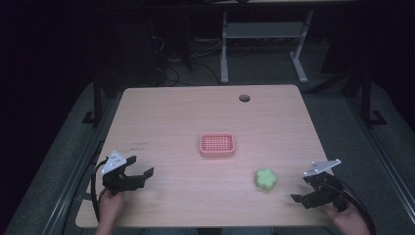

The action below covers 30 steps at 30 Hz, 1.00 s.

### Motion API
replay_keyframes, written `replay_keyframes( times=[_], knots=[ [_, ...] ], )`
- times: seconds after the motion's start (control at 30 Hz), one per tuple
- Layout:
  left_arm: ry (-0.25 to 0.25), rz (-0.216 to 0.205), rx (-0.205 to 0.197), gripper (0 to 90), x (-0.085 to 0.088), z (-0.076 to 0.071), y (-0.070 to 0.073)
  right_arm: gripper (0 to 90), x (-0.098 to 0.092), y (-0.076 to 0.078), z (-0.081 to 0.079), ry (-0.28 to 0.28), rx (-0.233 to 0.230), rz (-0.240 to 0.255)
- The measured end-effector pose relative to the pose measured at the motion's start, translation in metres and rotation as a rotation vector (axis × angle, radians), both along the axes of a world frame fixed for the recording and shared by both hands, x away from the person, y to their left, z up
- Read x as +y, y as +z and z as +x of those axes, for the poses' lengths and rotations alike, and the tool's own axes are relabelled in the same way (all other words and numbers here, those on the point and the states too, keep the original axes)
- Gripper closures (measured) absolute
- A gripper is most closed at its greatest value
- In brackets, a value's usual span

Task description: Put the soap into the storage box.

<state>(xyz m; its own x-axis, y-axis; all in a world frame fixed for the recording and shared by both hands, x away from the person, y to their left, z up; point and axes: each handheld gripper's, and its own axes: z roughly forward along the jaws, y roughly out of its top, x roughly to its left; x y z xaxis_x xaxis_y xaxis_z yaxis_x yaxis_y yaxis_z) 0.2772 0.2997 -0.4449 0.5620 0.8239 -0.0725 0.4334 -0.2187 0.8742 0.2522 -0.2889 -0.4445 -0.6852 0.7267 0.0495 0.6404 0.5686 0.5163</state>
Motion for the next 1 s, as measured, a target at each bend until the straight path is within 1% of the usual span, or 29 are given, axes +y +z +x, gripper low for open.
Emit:
replay_keyframes(
  times=[0.03, 0.07, 0.1, 0.2, 0.23, 0.3, 0.37, 0.43, 0.5, 0.57, 0.63, 0.67, 0.73, 0.77, 0.87, 0.93, 0.97, 1.0],
  knots=[
    [0.002, -0.002, -0.004, 14.0, 0.0, 0.0, 0.0, 18.8, -0.001, -0.002, 0.0, 0.0, 0.01, -0.008],
    [0.002, -0.002, -0.004, 14.0, 0.0, 0.0, 0.0, 18.8, -0.001, -0.002, 0.0, 0.0, 0.01, -0.008],
    [0.001, -0.004, -0.002, 14.1, 0.0, 0.001, 0.0, 20.0, -0.004, -0.004, 0.0, -0.008, 0.032, -0.011],
    [-0.007, -0.015, 0.0, 14.1, -0.002, 0.001, -0.001, 20.1, -0.007, -0.004, -0.002, -0.012, 0.035, -0.008],
    [-0.01, -0.009, 0.0, 14.1, -0.002, 0.001, -0.001, 20.1, -0.008, -0.003, -0.003, -0.018, 0.034, -0.001],
    [-0.014, -0.002, -0.003, 14.1, -0.003, 0.001, -0.001, 20.1, -0.008, -0.001, -0.004, -0.016, 0.034, -0.006],
    [-0.013, -0.005, -0.006, 14.0, -0.003, 0.002, -0.001, 19.8, -0.006, 0.001, -0.005, -0.013, 0.025, -0.01],
    [-0.013, 0.007, -0.006, 14.0, -0.003, 0.003, -0.001, 19.6, -0.002, 0.004, -0.008, -0.013, 0.018, -0.01],
    [-0.014, 0.011, -0.007, 14.1, -0.003, 0.003, -0.001, 19.6, 0.001, 0.005, -0.007, 0.003, 0.019, -0.011],
    [-0.012, 0.008, -0.007, 14.1, -0.003, 0.002, -0.001, 19.5, 0.003, 0.005, -0.007, 0.004, 0.02, -0.018],
    [-0.015, 0.02, -0.008, 14.0, -0.003, 0.002, -0.001, 19.2, 0.006, 0.006, -0.006, 0.015, 0.024, -0.023],
    [-0.011, 0.019, -0.008, 14.0, -0.004, 0.003, -0.001, 18.8, 0.007, 0.006, -0.005, 0.022, 0.022, -0.027],
    [-0.011, 0.028, -0.005, 14.0, -0.004, 0.003, -0.002, 18.9, 0.008, 0.006, -0.003, 0.023, 0.033, -0.033],
    [-0.013, 0.039, -0.005, 14.0, -0.004, 0.004, -0.002, 18.8, 0.011, 0.006, 0.001, 0.028, 0.042, -0.043],
    [-0.009, 0.036, -0.002, 14.1, -0.005, 0.004, -0.002, 18.9, 0.014, 0.008, 0.004, 0.038, 0.047, -0.049],
    [-0.01, 0.025, -0.005, 14.0, -0.004, 0.002, -0.002, 19.1, 0.02, 0.014, 0.007, 0.058, 0.044, -0.069],
    [-0.011, 0.024, -0.009, 14.0, -0.004, 0.001, -0.001, 19.1, 0.02, 0.014, 0.007, 0.058, 0.044, -0.069],
    [-0.01, 0.017, -0.017, 14.0, -0.003, -0.001, 0.001, 18.9, 0.024, 0.018, 0.009, 0.059, 0.04, -0.081]
  ],
)
